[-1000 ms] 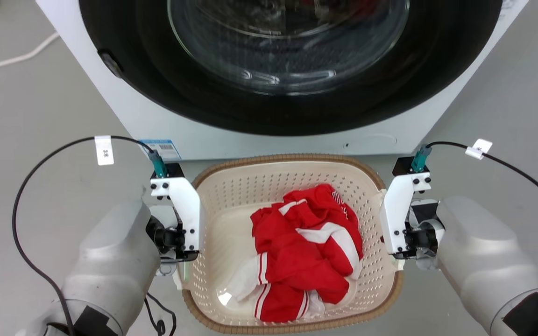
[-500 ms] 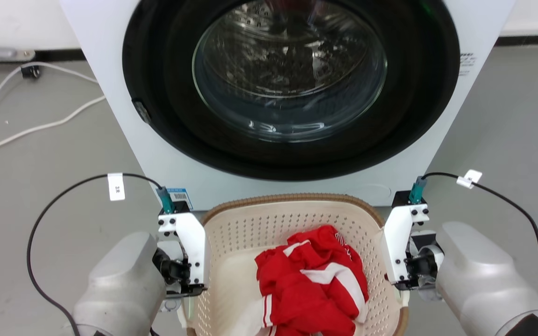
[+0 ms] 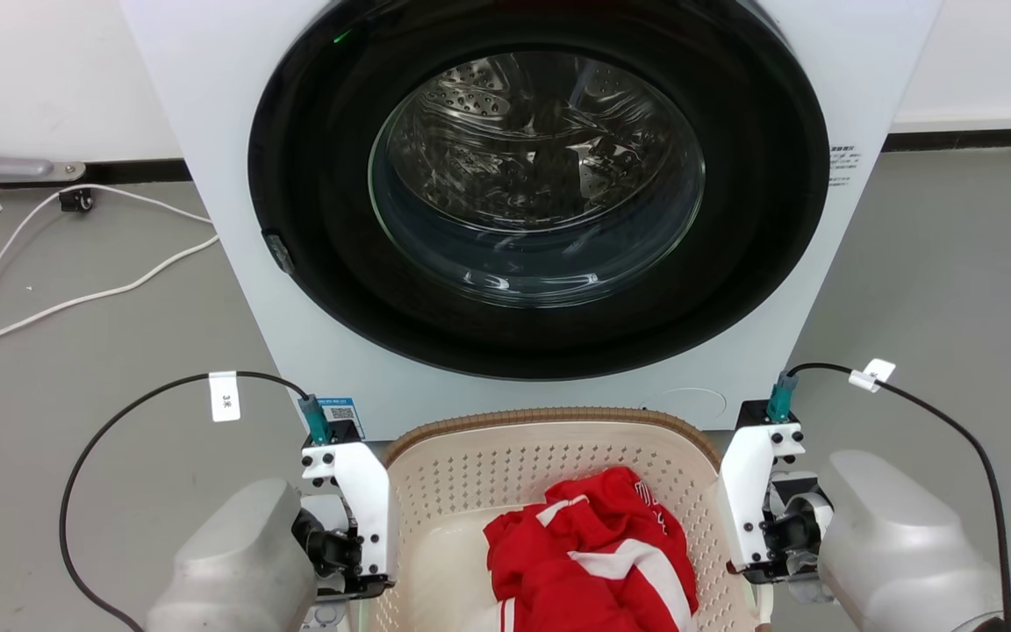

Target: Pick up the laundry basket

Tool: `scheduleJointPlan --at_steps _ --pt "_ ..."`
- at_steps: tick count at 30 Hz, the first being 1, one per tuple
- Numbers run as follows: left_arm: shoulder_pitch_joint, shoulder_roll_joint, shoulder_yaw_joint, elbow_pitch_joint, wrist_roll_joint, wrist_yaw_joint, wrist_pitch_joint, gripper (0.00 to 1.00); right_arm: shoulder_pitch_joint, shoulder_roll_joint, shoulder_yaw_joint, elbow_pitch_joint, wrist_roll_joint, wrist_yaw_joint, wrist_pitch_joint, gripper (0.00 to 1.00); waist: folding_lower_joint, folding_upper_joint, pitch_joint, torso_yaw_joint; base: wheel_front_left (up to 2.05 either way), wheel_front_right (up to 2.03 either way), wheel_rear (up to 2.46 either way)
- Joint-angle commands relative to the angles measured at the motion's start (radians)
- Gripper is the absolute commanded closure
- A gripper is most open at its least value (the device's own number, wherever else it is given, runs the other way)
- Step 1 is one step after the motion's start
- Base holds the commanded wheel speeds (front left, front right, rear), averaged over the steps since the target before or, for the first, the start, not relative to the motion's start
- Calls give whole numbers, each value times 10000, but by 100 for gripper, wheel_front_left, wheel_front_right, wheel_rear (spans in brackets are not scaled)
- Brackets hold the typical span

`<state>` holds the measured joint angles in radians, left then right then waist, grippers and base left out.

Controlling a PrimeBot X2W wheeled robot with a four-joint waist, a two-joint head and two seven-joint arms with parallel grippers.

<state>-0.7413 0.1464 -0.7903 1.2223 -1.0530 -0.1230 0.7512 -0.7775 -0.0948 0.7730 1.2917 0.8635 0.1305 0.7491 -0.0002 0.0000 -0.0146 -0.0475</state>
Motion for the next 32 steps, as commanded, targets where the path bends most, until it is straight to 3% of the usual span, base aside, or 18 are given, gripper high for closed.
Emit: scheduleJointPlan --at_steps 1,32 --pt "37 -227 1 -144 -158 -136 -118 100 106 167 -24 -51 -47 4 86 100 2 0 -27 -14 0 0 0" --pt "-224 -101 -242 95 -641 -135 -659 100 -207 176 -744 -48 -681 13 514 100 2 0 117 16 0 0 0"
